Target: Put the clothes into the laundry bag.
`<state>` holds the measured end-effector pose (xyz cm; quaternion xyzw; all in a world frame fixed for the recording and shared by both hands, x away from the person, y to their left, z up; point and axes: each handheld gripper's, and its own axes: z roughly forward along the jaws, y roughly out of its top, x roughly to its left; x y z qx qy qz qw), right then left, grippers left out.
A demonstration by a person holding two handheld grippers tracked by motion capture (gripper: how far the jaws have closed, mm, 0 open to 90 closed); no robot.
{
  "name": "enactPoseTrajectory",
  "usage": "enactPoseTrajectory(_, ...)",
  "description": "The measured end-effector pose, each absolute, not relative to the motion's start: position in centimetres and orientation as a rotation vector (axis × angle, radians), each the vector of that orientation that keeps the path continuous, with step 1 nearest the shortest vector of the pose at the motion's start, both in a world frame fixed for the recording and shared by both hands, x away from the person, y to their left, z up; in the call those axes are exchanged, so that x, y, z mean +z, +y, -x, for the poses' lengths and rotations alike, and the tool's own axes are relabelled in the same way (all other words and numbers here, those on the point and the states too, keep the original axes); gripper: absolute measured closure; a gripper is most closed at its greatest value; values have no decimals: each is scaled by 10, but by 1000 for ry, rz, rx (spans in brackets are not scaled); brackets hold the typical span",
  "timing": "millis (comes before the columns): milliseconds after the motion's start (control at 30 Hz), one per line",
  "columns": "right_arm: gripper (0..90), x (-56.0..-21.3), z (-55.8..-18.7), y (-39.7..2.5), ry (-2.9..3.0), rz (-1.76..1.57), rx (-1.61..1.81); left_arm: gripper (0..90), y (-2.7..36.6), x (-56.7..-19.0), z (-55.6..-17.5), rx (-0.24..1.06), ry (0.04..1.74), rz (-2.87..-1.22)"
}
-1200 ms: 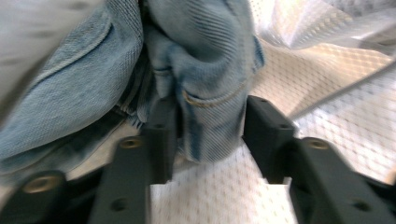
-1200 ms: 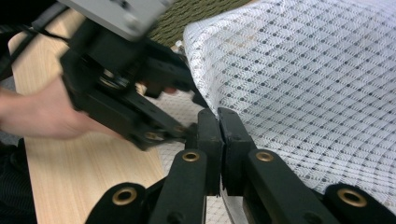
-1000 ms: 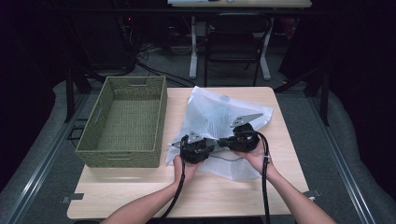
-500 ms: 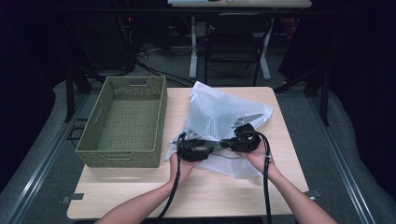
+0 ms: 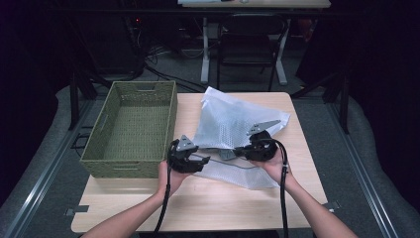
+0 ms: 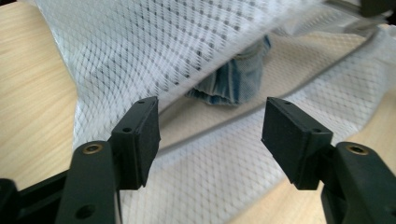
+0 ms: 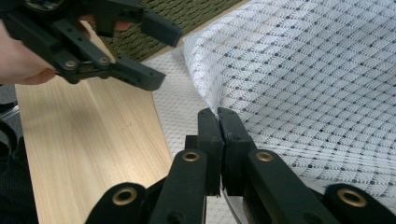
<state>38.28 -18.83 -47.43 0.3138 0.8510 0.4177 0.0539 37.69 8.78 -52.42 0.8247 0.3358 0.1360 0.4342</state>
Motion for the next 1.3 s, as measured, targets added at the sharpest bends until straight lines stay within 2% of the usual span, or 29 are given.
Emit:
enactPoseTrajectory(200,887,-474,-383,-191,2589,-954,1289,365,76,-528,-388,398,836,-2094)
enactPoseTrajectory(267,887,-473,-384,-191,2588,-953,1293,379,72,-526,-387,351,861,-2077)
enactPoseTrajectory(433,887,-473,-382,-191,2594,-946,1291,439,61,-520,-386,438,823,-2078)
enactPoseTrajectory(533,887,-472,-381,-193,2594,-944,1290,567,57,-520,-387,459,803,-2086)
enactPoseTrajectory(567,887,-472,-380,-194,2593,-952,1288,652,56,-522,-388,457,787,-2090)
enactPoseTrajectory(667,887,-472,-379,-195,2598,-950,1276,818,54,-525,-386,434,753,-2117)
enactPoseTrajectory(733,887,-473,-378,-195,2604,-946,1269,877,53,-524,-383,440,719,-2133)
enactPoseTrajectory(1000,887,-473,-376,-197,2621,-947,1251,885,64,-515,-376,375,662,-2164)
enactPoseTrajectory(1300,886,-475,-370,-194,2645,-915,1203,886,69,-511,-365,364,580,-2225)
